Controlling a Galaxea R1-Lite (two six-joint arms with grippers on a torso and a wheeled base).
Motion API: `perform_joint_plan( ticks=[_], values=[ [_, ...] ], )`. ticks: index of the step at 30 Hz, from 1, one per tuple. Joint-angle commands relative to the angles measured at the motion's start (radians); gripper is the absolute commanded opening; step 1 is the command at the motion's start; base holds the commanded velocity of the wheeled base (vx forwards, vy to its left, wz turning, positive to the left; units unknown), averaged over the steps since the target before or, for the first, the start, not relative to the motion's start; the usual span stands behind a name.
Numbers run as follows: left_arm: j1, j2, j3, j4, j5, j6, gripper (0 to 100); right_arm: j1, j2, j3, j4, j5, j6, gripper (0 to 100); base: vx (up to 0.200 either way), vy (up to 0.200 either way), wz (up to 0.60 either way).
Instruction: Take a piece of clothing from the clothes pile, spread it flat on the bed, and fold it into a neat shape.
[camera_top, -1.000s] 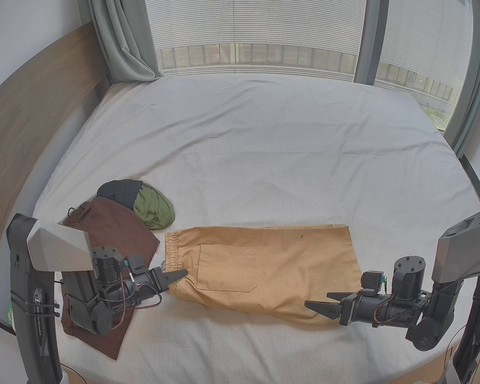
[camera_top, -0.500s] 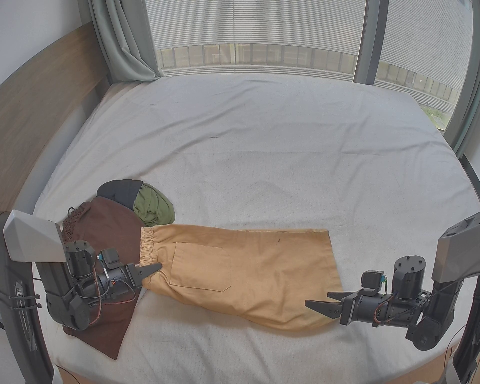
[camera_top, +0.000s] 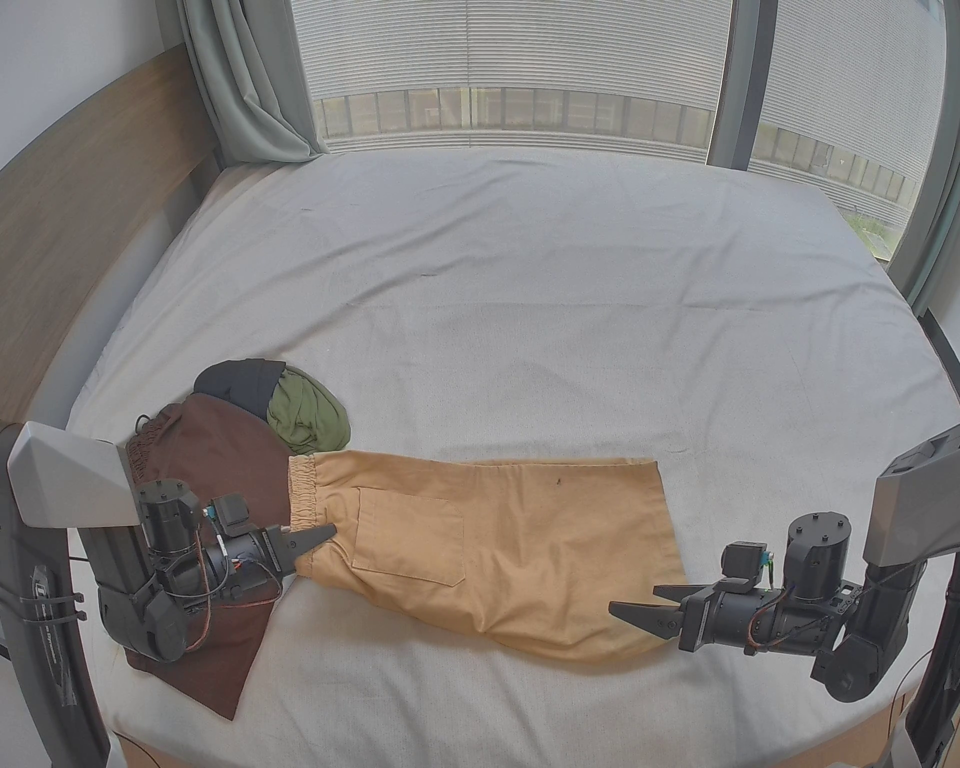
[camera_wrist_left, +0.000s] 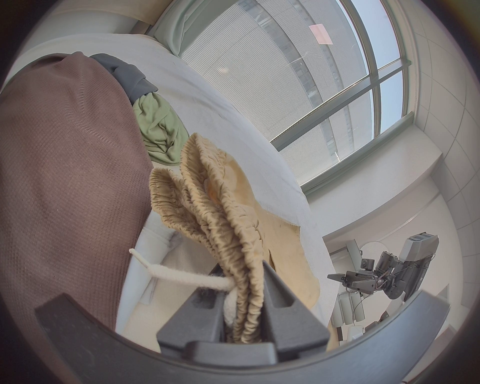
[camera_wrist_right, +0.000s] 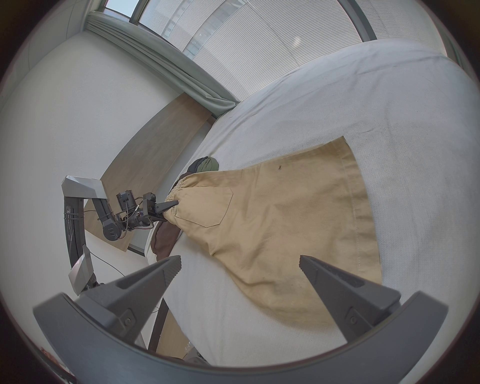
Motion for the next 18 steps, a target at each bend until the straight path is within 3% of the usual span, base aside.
perform_joint_plan(
  ticks=[1, 18],
  values=[
    [-0.023, -0.014, -0.008, 0.000, 0.005, -0.001, 0, 0.000, 0.002, 0.000, -0.001, 0.000, -0.001, 100, 0.000, 0.000, 0.00],
    [-0.143, -0.094, -0.048, 0.000, 0.047, -0.001, 0, -0.011, -0.011, -0.006, -0.001, -0.003, -0.001, 100, 0.000, 0.000, 0.00]
  ],
)
